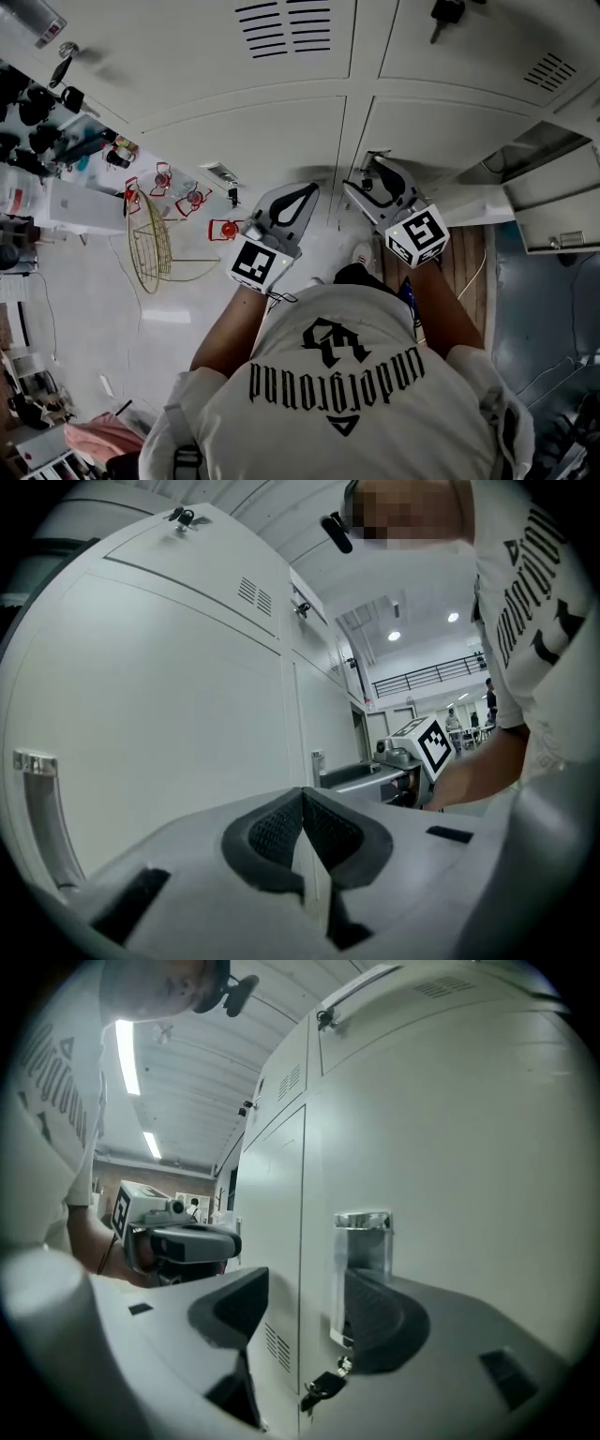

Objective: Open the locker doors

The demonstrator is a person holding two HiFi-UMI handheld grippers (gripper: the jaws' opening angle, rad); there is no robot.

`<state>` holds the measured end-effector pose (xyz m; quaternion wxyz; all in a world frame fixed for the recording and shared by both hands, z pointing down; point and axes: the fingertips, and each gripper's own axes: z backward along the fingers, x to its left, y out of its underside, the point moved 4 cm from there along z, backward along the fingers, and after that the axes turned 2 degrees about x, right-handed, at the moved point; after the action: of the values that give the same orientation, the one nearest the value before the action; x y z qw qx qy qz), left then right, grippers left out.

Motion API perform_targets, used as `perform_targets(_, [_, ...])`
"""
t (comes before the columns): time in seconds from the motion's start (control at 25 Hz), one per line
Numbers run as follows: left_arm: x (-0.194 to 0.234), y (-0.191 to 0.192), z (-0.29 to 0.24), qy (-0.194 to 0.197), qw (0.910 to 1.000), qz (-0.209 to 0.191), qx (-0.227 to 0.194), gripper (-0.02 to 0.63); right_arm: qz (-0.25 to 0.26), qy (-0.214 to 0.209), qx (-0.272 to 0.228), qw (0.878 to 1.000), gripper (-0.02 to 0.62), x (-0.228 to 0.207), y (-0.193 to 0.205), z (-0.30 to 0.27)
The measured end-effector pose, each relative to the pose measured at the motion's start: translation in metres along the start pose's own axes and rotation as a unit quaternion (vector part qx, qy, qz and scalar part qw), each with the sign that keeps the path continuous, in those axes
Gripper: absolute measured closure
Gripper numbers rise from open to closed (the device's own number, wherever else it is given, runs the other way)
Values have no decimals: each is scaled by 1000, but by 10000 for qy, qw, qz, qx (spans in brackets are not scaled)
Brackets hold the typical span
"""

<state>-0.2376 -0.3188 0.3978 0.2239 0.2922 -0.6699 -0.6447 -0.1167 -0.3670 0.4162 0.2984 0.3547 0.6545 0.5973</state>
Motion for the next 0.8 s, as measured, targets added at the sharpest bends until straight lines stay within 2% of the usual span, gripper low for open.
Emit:
perform_targets(0.12, [4, 2, -3, -100, 9999, 26, 8, 598, 68, -77, -28, 9999, 360, -3, 1, -3])
perform_targets(0.28, [8, 5, -6, -162, 9998, 62, 42, 598, 125, -114, -82, 9998, 344, -3, 2, -4])
perform_targets(0.8, [0, 1, 1, -101, 9999, 24, 15, 598, 66, 223, -94, 9997, 333, 8, 2, 4])
